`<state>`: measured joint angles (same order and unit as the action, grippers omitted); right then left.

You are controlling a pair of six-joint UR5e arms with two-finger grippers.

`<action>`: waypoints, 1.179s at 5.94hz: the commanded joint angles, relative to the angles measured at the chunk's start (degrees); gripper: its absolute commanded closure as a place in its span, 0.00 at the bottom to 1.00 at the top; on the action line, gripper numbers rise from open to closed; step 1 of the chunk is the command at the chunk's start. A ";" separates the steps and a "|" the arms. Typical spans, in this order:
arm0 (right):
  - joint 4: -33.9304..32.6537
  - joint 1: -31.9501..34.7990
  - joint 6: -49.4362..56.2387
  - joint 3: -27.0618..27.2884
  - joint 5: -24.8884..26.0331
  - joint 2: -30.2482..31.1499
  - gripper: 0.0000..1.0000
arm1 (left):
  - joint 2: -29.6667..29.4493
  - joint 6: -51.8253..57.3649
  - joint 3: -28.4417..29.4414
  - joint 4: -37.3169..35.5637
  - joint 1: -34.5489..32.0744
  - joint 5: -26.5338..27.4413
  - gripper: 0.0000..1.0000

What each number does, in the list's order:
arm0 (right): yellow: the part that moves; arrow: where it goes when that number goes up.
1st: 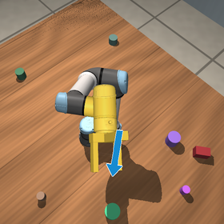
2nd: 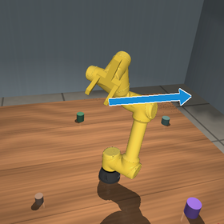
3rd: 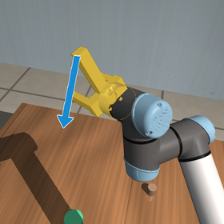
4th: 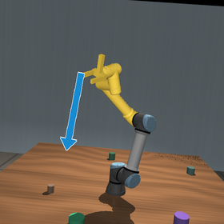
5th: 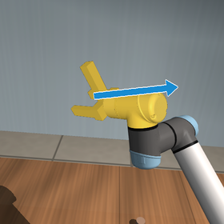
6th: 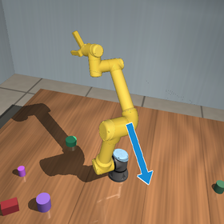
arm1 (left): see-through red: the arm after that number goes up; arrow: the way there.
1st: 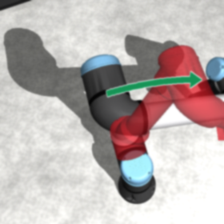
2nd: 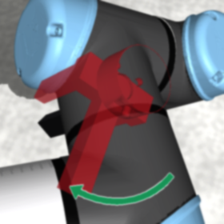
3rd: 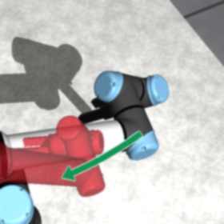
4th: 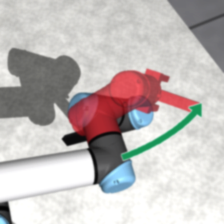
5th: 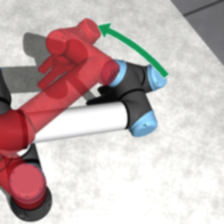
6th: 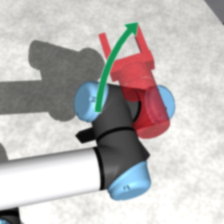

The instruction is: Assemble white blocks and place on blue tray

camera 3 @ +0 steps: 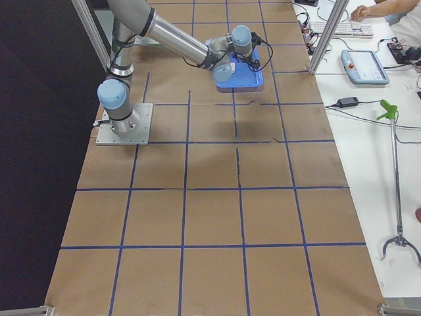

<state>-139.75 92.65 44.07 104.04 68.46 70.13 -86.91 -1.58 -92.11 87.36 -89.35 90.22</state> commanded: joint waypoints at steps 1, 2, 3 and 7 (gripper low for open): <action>12.67 -3.07 -16.63 -2.35 11.22 6.82 0.00 | 0.33 0.00 0.09 0.61 0.06 0.04 0.01; 19.88 -5.52 -25.70 -3.05 15.09 10.43 0.00 | 0.51 0.00 0.09 0.62 0.06 -0.05 0.01; 29.52 -5.98 -29.62 -6.02 15.73 12.46 0.00 | 0.94 0.00 0.18 1.57 0.06 0.04 0.01; 57.98 -1.87 -46.49 -24.66 21.36 13.62 0.00 | 1.12 0.00 0.35 2.46 0.14 0.13 0.01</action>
<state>-85.62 89.38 1.10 81.96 89.00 83.66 -85.79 -1.58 -91.78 89.69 -89.22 90.29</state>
